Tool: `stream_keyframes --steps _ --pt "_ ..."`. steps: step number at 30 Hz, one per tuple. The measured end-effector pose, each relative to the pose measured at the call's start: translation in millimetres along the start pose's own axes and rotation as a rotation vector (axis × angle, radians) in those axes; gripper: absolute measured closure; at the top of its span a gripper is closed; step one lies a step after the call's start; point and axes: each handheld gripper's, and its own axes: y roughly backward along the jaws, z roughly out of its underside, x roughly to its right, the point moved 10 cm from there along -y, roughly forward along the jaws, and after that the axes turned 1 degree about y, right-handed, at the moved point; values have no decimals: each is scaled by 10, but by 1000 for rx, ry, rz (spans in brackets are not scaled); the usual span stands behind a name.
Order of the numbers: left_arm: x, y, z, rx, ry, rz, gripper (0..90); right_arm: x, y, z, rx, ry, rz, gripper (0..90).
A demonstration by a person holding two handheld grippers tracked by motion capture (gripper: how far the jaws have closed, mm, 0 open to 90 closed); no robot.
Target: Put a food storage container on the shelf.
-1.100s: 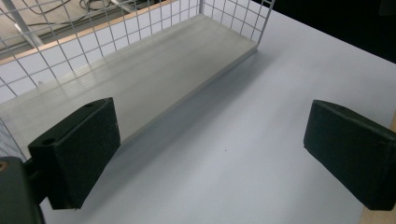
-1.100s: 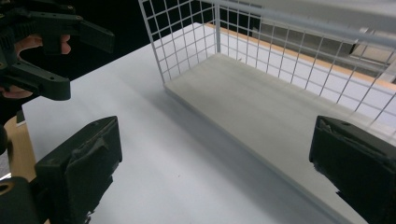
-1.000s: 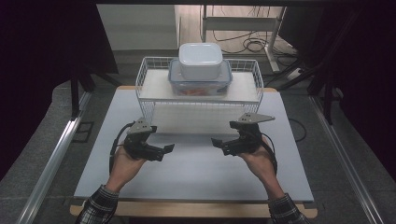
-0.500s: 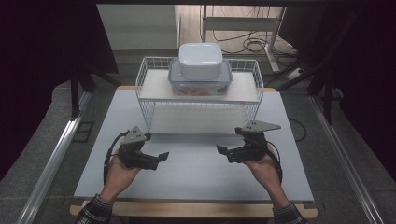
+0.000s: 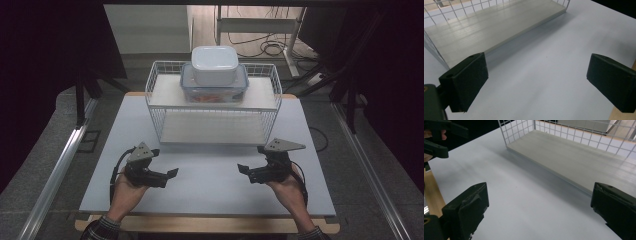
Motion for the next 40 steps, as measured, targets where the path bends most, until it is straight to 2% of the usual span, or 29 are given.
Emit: stream_keyframes --steps 14,22,28,33,40 --pt "-80 77 283 -13 40 -31 35 132 57 313 -15 -35 33 21" --pt "-147 77 488 -65 42 -51 27 166 39 497 -42 -43 42 21" --pt "-171 62 579 -89 47 -63 22 170 10 636 -69 -52 42 20" --pt "-196 24 684 -133 38 -69 20 176 -36 763 -110 -56 42 21" --pt "-229 -9 734 -152 62 -65 14 194 -80 841 -140 -64 41 20"
